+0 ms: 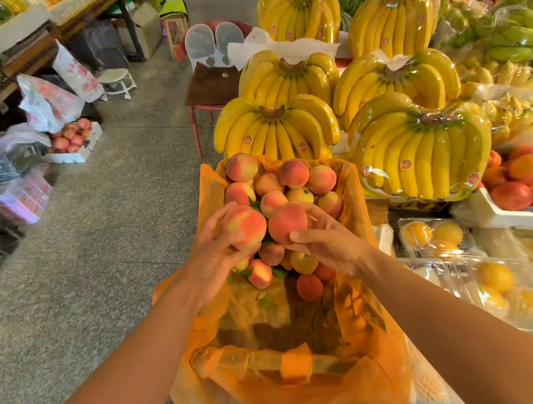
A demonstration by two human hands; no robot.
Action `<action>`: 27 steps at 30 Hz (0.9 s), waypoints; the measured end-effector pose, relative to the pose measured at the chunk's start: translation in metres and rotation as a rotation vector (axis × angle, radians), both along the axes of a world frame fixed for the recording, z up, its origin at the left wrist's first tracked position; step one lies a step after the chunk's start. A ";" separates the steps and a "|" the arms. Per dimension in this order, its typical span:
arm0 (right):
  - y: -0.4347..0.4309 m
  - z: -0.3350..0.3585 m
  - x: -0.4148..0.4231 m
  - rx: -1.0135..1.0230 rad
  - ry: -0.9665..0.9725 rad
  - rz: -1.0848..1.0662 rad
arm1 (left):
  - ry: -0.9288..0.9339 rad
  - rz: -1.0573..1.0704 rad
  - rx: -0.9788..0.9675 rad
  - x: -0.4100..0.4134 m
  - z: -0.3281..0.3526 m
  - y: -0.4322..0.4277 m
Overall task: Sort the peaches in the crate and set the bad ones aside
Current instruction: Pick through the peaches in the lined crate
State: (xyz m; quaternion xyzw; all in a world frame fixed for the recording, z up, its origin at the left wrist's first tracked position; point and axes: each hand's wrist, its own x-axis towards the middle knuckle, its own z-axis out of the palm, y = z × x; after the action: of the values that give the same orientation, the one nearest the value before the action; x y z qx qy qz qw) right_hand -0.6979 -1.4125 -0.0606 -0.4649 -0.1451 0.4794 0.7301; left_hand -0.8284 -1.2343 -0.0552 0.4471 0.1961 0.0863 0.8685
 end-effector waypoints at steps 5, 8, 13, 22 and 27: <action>-0.005 0.003 0.000 -0.371 -0.696 -0.151 | 0.174 0.025 -0.224 -0.001 0.004 -0.008; -0.006 0.002 0.001 -0.393 -1.090 -0.179 | 0.264 0.036 -0.176 0.001 0.004 -0.010; -0.012 0.004 0.006 -0.410 -1.178 -0.140 | 0.363 0.060 -0.015 0.007 0.004 -0.010; -0.023 0.000 0.002 -0.381 -1.081 -0.125 | 0.296 -0.072 0.656 0.002 0.011 -0.020; -0.022 0.004 0.005 -0.495 -1.013 0.049 | 0.345 -0.198 1.160 0.004 0.007 -0.018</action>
State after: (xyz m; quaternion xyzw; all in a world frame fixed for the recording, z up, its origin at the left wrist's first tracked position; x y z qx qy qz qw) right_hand -0.6924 -1.4346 -0.0565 -0.7908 -0.3715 0.2330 0.4270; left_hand -0.8241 -1.2522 -0.0480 0.8706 0.2125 0.0240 0.4431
